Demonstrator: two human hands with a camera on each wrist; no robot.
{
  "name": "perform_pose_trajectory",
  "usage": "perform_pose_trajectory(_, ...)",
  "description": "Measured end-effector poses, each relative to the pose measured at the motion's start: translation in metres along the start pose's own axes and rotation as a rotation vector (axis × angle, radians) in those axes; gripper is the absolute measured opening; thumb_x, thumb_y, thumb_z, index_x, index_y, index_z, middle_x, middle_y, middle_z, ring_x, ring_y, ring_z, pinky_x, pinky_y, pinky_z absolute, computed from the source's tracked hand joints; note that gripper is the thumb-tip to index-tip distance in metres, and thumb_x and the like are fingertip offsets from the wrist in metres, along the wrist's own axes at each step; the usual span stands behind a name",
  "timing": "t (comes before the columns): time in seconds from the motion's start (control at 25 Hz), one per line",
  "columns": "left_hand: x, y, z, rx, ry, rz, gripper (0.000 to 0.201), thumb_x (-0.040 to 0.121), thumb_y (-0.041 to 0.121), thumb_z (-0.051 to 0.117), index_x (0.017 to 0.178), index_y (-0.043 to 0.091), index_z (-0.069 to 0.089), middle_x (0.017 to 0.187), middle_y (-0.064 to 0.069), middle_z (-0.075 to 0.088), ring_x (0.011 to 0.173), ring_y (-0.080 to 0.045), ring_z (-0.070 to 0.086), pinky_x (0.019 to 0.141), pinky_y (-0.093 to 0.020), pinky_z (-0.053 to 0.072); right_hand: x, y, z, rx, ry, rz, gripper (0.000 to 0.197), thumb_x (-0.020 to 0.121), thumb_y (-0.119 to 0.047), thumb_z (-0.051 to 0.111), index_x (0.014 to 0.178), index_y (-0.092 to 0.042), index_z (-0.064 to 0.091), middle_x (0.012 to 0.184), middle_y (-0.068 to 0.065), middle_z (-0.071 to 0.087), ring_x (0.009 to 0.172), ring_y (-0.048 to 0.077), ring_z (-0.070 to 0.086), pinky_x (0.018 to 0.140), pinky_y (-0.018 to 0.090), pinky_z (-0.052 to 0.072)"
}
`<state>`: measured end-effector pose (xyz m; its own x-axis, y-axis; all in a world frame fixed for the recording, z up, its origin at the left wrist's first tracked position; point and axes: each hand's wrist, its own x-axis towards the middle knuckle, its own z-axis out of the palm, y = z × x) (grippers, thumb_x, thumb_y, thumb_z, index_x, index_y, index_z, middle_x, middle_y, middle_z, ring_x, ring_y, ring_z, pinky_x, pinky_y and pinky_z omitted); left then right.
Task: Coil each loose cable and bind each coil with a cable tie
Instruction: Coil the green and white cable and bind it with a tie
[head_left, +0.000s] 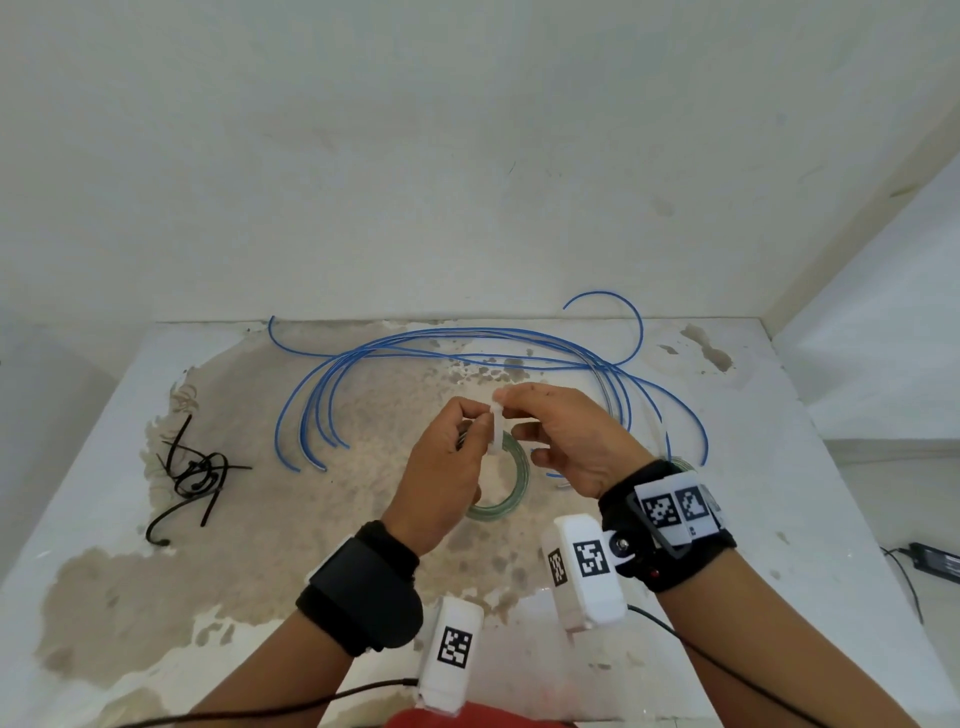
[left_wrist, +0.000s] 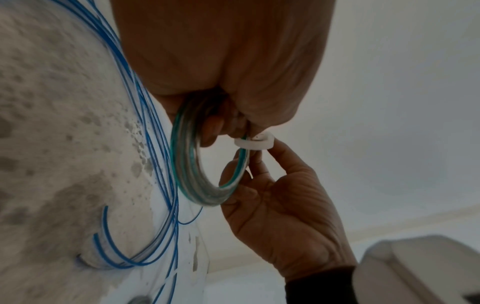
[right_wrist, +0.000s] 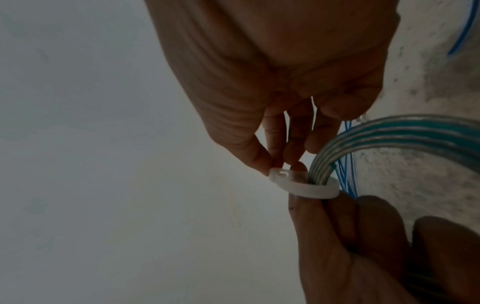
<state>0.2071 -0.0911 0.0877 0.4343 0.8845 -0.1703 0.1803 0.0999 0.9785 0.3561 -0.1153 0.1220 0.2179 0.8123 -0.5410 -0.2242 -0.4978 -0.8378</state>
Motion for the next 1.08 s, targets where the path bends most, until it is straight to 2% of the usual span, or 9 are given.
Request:
perform_pose_trajectory(0.08, 0.001, -0.002, 0.0, -0.022, 0.025, -0.042, 0.015, 0.105, 0.026, 0.048, 0.102, 0.017, 0.06, 0.062, 0.016, 0.051, 0.045, -0.005, 0.037, 0.043, -0.024, 0.036, 0.002, 0.0, -0.001, 0.033, -0.009, -0.025, 0.008, 0.092, -0.029, 0.071, 0.093, -0.022, 0.07, 0.083, -0.009, 0.067, 0.075, 0.011, 0.06, 0.057, 0.023, 0.039)
perform_pose_trajectory(0.24, 0.004, -0.004, 0.0, -0.047, 0.025, -0.123, 0.019, 0.105, 0.028, 0.049, 0.099, 0.012, 0.059, 0.069, 0.005, 0.045, 0.044, -0.006, 0.037, 0.043, -0.026, 0.036, 0.006, 0.001, -0.001, -0.012, 0.032, -0.094, 0.007, 0.093, -0.028, 0.069, 0.091, -0.021, 0.068, 0.084, -0.008, 0.069, 0.081, 0.012, 0.063, 0.066, 0.027, 0.041)
perform_pose_trajectory(0.48, 0.006, 0.0, -0.002, 0.033, -0.021, -0.103, 0.019, 0.105, 0.028, 0.049, 0.093, 0.016, 0.058, 0.066, 0.008, 0.045, 0.045, -0.005, 0.036, 0.045, -0.025, 0.037, 0.007, 0.0, 0.003, -0.034, 0.087, -0.225, 0.01, 0.094, -0.024, 0.068, 0.084, -0.022, 0.067, 0.095, -0.003, 0.073, 0.089, 0.01, 0.069, 0.075, 0.028, 0.045)
perform_pose_trajectory(0.72, 0.005, 0.01, -0.003, 0.017, -0.032, -0.058, 0.021, 0.105, 0.026, 0.048, 0.09, 0.013, 0.055, 0.06, 0.014, 0.042, 0.045, -0.006, 0.033, 0.043, -0.023, 0.035, 0.019, -0.004, 0.006, 0.037, 0.156, -0.258, 0.011, 0.093, -0.018, 0.068, 0.082, -0.018, 0.07, 0.09, 0.002, 0.072, 0.086, 0.012, 0.067, 0.071, 0.027, 0.044)
perform_pose_trajectory(1.08, 0.0, 0.015, -0.004, -0.048, -0.051, -0.11, 0.029, 0.107, 0.028, 0.043, 0.08, 0.018, 0.047, 0.064, 0.008, 0.037, 0.051, -0.007, 0.029, 0.044, -0.023, 0.033, 0.032, -0.009, 0.01, 0.1, 0.209, -0.207, 0.01, 0.095, -0.018, 0.066, 0.092, -0.011, 0.072, 0.092, 0.006, 0.072, 0.081, 0.012, 0.064, 0.068, 0.027, 0.048)
